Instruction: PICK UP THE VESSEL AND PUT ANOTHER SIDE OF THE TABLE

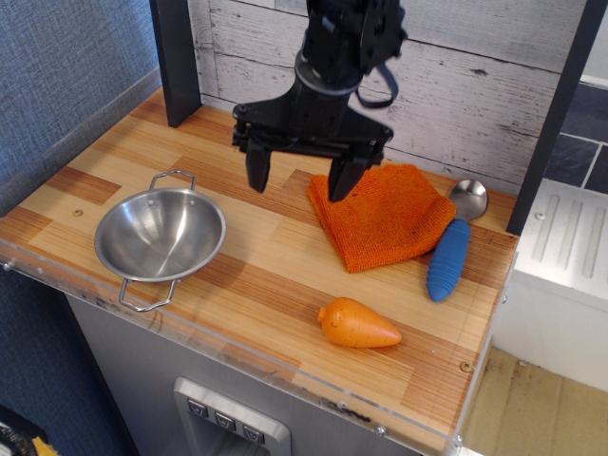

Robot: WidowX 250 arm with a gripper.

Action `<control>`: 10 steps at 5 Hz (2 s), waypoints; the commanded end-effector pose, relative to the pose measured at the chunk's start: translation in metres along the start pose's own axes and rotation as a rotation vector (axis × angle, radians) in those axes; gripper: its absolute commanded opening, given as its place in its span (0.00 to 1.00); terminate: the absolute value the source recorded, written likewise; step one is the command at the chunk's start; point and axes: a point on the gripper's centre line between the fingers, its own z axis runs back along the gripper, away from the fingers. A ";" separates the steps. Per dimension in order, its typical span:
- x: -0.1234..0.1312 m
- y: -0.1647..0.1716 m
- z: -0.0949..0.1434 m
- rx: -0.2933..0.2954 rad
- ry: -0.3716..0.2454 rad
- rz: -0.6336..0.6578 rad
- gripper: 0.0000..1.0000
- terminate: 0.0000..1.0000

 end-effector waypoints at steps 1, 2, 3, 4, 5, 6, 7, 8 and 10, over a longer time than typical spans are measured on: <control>-0.005 0.021 -0.002 0.078 -0.047 -0.012 1.00 0.00; -0.017 0.031 -0.017 0.106 -0.014 -0.015 1.00 0.00; -0.026 0.044 -0.033 0.138 0.010 -0.032 1.00 0.00; -0.031 0.054 -0.043 0.159 0.020 -0.033 1.00 0.00; -0.032 0.060 -0.052 0.183 0.020 -0.030 1.00 0.00; -0.031 0.065 -0.056 0.201 0.013 -0.024 1.00 0.00; -0.031 0.070 -0.055 0.231 -0.035 -0.009 0.00 0.00; -0.032 0.069 -0.055 0.233 -0.050 0.007 0.00 0.00; -0.034 0.071 -0.055 0.244 -0.048 0.013 0.00 0.00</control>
